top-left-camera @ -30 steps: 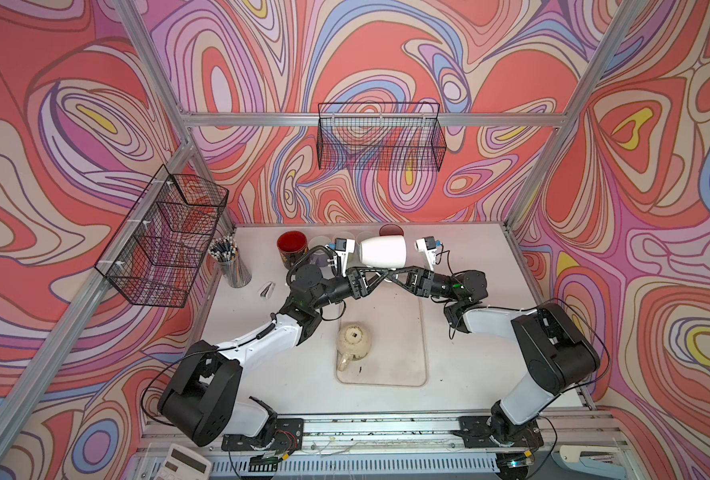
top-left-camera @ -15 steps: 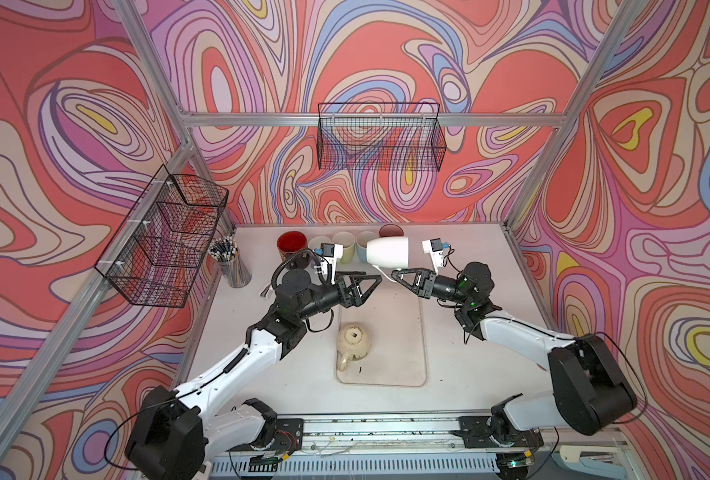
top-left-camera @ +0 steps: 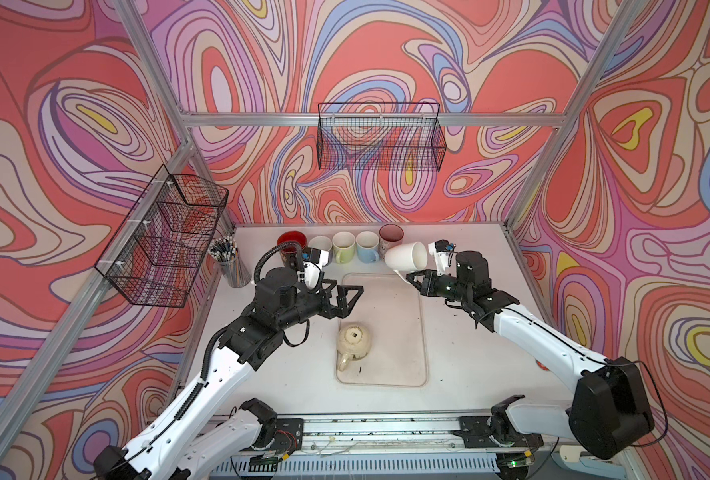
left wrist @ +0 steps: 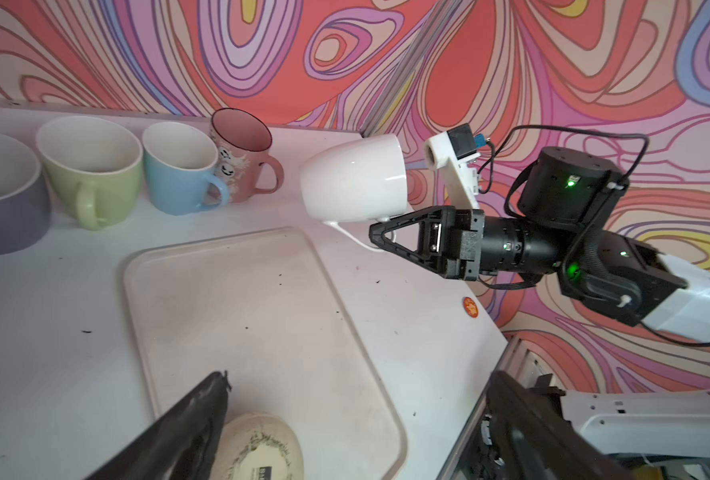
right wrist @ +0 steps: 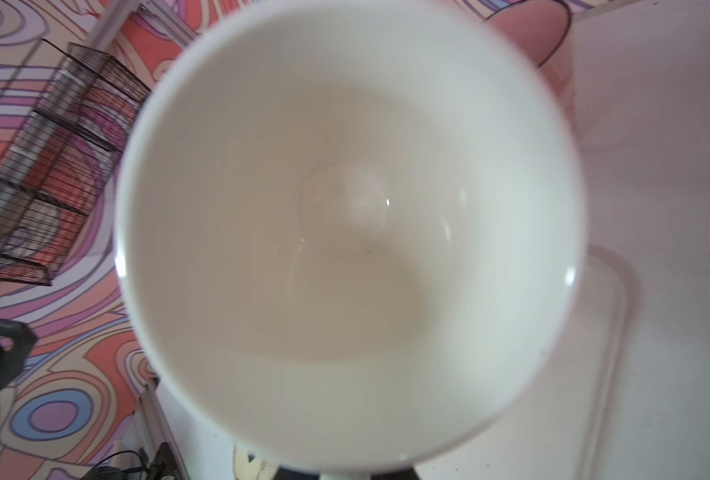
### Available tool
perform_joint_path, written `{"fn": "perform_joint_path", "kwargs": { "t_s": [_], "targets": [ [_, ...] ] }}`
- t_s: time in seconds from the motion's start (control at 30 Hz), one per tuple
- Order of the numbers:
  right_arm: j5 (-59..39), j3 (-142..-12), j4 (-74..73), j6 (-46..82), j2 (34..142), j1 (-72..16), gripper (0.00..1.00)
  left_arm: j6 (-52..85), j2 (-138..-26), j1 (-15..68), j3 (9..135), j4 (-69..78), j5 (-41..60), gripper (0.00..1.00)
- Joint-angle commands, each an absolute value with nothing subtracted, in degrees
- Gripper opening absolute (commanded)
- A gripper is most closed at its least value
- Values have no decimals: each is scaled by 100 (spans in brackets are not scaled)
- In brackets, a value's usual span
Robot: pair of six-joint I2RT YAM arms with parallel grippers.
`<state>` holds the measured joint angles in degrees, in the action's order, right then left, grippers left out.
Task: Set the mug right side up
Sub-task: 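Carry the white mug upright with the right gripper while the left withdraws, then lower the white mug upright beside the pink mug with the right gripper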
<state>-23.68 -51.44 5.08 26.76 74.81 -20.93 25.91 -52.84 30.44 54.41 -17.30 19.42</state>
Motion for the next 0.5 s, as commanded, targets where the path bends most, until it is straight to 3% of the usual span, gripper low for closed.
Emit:
{"fn": "perform_joint_path", "kwargs": {
  "t_s": [0.0, 0.27, 0.47],
  "targets": [
    [-1614, -5591, 1135, 2108, 7349, -2072, 0, 1857, -5264, 3058, 5748, -3259, 1388, 100],
    [-746, -6501, 2258, 1521, 8075, -2067, 0, 1134, -5370, 3058, 5981, -4201, 897, 100],
    [-346, -7076, 2565, 1315, 8679, -1992, 0, 1167, -5125, 3056, 5524, -4012, 572, 100]
  ]
}}
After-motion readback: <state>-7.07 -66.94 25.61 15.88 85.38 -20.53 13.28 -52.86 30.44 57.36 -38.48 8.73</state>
